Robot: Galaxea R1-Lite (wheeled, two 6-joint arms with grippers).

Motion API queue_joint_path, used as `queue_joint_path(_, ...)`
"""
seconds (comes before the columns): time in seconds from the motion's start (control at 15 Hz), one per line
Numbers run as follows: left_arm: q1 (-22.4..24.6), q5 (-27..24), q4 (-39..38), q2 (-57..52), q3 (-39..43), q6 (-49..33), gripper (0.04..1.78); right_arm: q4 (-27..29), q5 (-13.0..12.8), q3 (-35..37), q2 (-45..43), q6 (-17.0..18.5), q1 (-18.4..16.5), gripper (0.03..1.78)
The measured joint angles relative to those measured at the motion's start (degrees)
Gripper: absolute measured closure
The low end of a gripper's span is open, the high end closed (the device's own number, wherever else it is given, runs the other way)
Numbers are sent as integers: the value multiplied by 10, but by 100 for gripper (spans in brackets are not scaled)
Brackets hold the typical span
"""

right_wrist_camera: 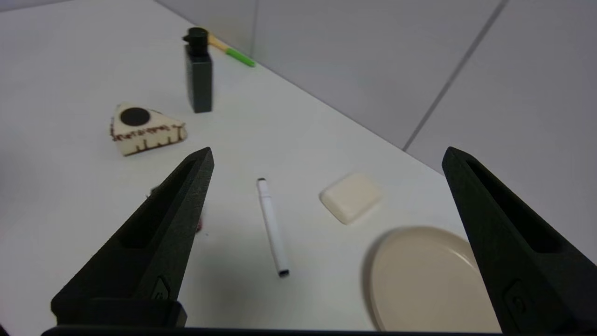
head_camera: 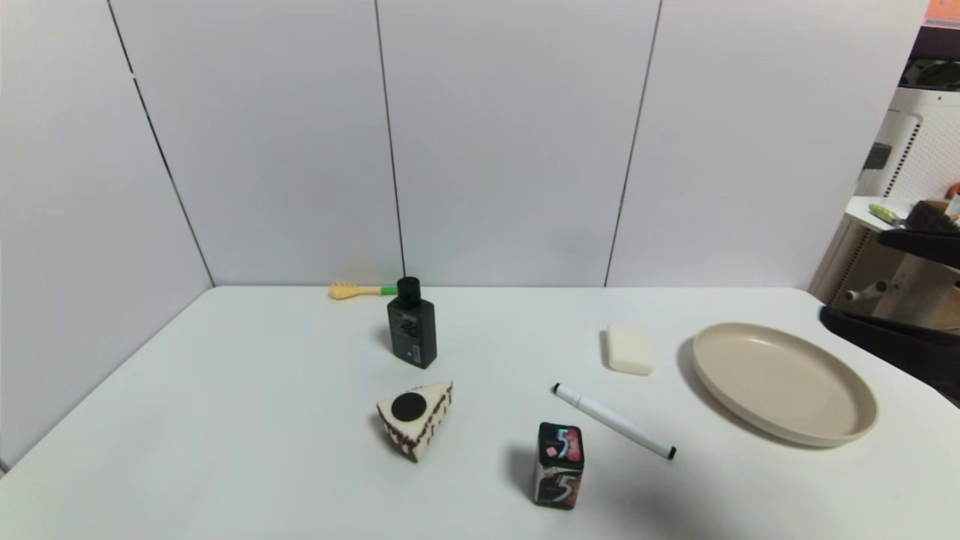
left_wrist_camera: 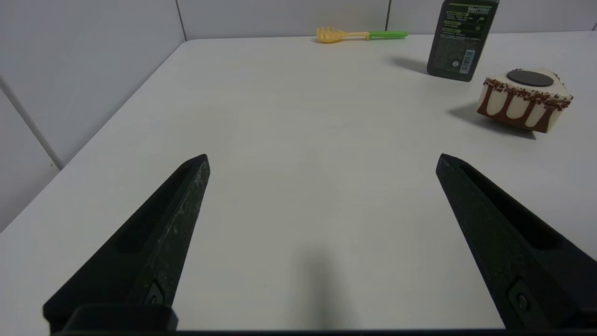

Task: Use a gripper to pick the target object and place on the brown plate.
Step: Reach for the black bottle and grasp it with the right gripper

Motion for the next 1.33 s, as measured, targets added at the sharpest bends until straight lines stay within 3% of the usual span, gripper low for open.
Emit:
queue_joint_path(0.4, 0, 0, 0, 0, 0, 0, 7, 16, 9, -177, 241, -1, 118, 12)
queue_joint_path(0.6, 0, 0, 0, 0, 0, 0, 7, 40, 9, -246, 338, 5, 156, 12)
queue_joint_path(0.8, 0, 0, 0, 0, 0, 0, 7, 52, 6, -322, 432, 44, 207, 12)
queue_joint_path(1.0, 0, 0, 0, 0, 0, 0, 7, 53, 1, -385, 516, 81, 235, 12)
queue_joint_path(1.13, 0, 0, 0, 0, 0, 0, 7, 52, -15, -424, 564, 101, 243, 12)
queue_joint_path(1.33, 0, 0, 0, 0, 0, 0, 7, 49, -68, -482, 625, 139, 241, 12)
